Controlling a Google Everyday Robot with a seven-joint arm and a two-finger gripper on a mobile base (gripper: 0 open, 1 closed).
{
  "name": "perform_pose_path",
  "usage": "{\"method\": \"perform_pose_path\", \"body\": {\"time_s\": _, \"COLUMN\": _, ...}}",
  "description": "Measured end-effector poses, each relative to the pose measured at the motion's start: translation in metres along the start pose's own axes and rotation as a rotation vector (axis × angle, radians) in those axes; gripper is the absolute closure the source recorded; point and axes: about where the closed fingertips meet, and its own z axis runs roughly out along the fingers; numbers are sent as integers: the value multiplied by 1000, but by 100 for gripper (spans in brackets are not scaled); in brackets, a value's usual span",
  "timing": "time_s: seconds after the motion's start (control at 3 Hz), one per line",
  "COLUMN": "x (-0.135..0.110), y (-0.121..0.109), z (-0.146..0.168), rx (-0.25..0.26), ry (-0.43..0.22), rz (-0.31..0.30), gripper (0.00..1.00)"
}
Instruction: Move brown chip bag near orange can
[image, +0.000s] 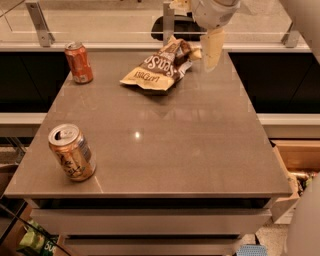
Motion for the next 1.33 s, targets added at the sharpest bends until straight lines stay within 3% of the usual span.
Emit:
{"method": "perform_pose_path", "body": {"time_s": 1.0, "x": -13, "y": -8, "z": 79, "rx": -29, "ry": -131, "rz": -12, "gripper": 0}}
{"method": "perform_pose_path", "body": {"time_s": 1.33, "x": -15, "y": -11, "z": 104, "rx": -41, "ry": -125, "rz": -31, "gripper": 0}}
